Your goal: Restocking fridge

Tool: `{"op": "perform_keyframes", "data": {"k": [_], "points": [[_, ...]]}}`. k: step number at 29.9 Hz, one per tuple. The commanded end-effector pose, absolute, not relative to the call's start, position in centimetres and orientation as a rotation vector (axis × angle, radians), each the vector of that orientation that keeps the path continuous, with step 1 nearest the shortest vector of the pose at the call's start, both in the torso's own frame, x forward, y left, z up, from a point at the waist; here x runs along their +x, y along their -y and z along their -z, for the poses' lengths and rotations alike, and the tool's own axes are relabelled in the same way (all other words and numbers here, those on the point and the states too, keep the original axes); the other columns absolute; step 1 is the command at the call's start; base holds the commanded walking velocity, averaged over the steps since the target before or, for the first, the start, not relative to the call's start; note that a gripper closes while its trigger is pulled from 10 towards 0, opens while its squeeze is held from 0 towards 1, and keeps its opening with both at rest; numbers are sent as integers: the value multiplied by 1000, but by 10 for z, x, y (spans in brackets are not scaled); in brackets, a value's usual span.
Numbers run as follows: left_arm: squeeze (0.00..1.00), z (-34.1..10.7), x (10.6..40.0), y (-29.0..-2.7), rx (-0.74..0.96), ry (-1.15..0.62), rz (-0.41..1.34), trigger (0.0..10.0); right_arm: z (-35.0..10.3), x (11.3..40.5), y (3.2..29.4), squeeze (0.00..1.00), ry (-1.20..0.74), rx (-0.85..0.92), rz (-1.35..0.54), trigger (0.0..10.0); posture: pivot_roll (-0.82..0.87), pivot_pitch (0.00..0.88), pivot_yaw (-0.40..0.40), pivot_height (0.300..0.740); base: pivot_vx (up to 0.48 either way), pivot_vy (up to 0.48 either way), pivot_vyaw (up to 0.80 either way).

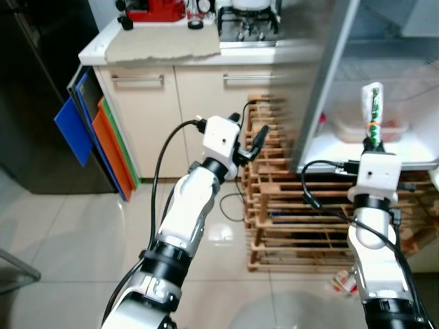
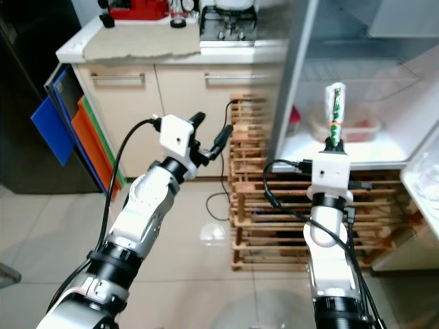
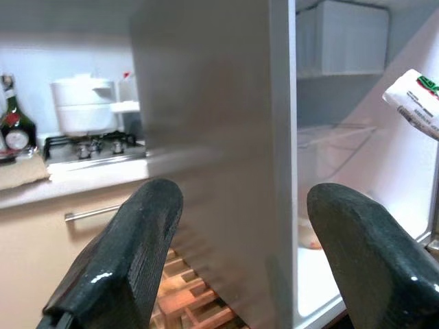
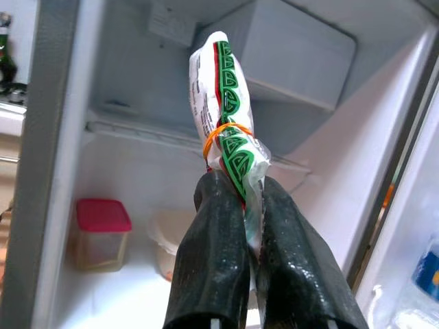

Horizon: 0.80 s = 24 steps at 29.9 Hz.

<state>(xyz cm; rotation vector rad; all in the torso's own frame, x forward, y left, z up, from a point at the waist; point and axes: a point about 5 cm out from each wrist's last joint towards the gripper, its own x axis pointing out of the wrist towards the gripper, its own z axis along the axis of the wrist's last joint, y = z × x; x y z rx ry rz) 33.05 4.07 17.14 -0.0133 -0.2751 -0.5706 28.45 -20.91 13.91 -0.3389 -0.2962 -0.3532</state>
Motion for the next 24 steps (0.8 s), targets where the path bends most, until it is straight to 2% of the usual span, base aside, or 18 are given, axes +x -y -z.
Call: {"op": "perform_keyframes", "data": {"k": [1, 4, 7, 16, 24], "points": [[0, -170, 332, -46, -8, 266, 549, 10000, -145, 284, 206, 0, 318, -336, 341, 0, -64, 0, 35, 740, 0, -439, 0], [0, -170, 334, -47, -31, 259, 537, 10000, -155, 290, 205, 0, 333, -329, 311, 0, -66, 0, 33, 740, 92, -416, 0], [0, -167, 336, -48, -36, 243, 515, 10000, -167, 296, 206, 0, 360, -318, 297, 0, -67, 0, 30, 740, 286, 0, 0], [0, -170, 337, -49, -11, 251, 513, 10000, -160, 298, 192, 0, 324, -267, 200, 0, -60, 0, 30, 740, 0, 0, 0], [0, -173, 333, -44, 28, 288, 561, 10000, -156, 301, 182, 0, 311, -251, 160, 0, -56, 0, 37, 740, 442, 0, 0]]}}
